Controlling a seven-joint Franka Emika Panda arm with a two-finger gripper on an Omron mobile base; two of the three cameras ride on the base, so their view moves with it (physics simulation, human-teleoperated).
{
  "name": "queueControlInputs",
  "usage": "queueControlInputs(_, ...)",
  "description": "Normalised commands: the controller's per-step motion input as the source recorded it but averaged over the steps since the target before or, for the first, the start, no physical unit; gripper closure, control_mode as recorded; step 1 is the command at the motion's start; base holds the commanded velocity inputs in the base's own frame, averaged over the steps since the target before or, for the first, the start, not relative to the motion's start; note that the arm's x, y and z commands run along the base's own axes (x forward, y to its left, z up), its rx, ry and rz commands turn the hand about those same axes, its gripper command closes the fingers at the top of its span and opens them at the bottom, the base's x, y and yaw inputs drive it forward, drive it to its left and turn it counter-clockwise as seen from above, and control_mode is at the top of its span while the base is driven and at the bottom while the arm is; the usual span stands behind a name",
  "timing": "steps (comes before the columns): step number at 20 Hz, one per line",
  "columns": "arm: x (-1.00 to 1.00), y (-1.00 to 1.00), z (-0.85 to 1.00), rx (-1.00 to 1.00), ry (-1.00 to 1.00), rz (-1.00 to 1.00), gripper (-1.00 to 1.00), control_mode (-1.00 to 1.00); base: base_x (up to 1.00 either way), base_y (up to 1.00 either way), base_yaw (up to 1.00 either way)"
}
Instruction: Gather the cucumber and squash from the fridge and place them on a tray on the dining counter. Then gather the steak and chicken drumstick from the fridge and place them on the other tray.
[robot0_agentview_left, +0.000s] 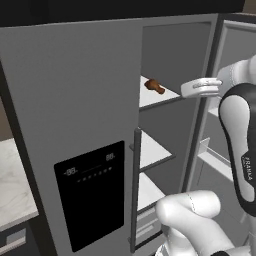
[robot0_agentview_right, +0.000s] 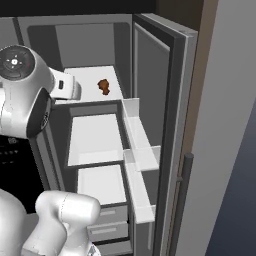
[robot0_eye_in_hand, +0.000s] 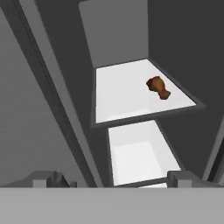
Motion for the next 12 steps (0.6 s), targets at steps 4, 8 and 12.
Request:
queueControlInputs(4,0.24,-0.19,-0.14,-0.02,-0.01,0.00,-1.00,-1.00,0.00,0.00,0.00)
queueControlInputs(8,0.28,-0.17,-0.22,-0.04,0.00,0.00,-1.00,-1.00,0.00,0.00,0.00)
queueControlInputs(12,0.26,-0.07,-0.17,-0.05,0.00,0.00,-1.00,-1.00,0.00,0.00,0.00)
